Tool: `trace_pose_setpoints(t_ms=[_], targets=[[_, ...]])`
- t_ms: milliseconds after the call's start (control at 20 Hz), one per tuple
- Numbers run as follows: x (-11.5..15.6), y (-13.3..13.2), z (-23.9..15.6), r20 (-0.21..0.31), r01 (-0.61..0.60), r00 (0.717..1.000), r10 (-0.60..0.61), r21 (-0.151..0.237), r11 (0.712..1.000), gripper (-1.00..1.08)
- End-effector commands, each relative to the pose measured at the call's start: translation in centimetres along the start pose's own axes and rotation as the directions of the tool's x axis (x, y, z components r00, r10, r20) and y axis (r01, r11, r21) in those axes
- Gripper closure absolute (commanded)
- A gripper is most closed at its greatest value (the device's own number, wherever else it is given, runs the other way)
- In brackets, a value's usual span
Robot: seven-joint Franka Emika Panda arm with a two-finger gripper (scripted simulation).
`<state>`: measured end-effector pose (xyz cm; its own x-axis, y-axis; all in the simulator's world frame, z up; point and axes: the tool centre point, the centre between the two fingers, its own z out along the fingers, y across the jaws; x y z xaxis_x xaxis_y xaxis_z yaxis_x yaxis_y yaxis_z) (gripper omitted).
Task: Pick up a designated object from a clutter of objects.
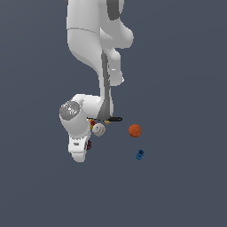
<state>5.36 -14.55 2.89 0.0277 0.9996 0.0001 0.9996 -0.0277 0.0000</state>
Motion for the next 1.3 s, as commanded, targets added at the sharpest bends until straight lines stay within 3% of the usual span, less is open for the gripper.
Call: trace_pose_setpoints(t_ms=[0, 700, 1250], targets=[[0.0, 0.0, 0.1, 0.0, 0.0, 1.0, 0.0, 0.0, 1.0, 1.08], [0.9, 0.1, -1.3, 0.0, 0.0, 1.0, 0.0, -0.001, 1.0, 1.08], [6.3, 0.8, -9.2, 0.001, 0.0, 1.0, 0.0, 0.0, 1.0, 1.08]])
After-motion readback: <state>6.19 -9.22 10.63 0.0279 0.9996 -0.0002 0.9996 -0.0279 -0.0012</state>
